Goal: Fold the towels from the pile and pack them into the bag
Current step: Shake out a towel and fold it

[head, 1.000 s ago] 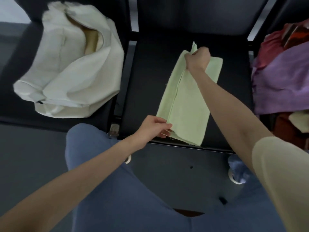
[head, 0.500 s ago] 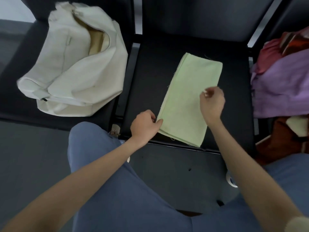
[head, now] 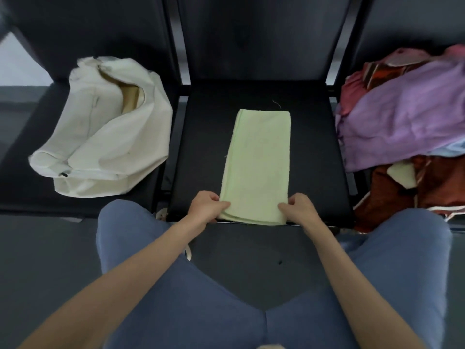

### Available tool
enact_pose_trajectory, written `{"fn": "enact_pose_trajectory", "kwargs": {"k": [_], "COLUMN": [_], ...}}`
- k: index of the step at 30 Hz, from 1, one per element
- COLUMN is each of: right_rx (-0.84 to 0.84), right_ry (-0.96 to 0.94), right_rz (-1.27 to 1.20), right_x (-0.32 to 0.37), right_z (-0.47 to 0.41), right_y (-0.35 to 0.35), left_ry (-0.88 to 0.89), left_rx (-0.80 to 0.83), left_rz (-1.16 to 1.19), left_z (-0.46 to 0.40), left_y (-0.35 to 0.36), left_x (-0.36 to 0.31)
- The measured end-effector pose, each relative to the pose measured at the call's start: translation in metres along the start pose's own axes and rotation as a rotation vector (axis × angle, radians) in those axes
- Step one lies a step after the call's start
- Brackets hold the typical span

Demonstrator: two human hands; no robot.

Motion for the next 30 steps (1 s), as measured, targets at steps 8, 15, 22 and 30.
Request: {"fn": "enact_pose_trajectory", "kwargs": {"k": [8,15,22,30], "right_rx": [0.071,0.349,0.287,-0.123], "right_ry": [-0.069,0.258,0.31,-0.206], "right_rz": [-0.505,-1.146,-1.157,-0.509], "right_x": [-0.014,0.016,0.042,0.031], "right_z": [0.036,0.003,-0.027,-0.026], "right_y": [-0.021,-0.037,-0.034,-0.029], "left_ry": [-0.007,-0.067,-0.064,0.468], "left_rx": [0.061,0.054,-0.031,-0.12], "left_rz": [0.427,0.974,1.013,0.137], "left_z": [0.035,0.005,-0.039,-0.039], "left_y": [-0.01,-0.009,0.01,-0.002], "left_x": [-0.006,-0.039,-0.045,-0.029]}}
Point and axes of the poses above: each hand's wrist, its own z-axis away from the middle knuckle, its own y-axis out of the palm, x = y × z, the point moved 2 cm from there along -z, towards the middle knuckle, and after that the axes turned 6 degrees about y, right-handed, at the moved point
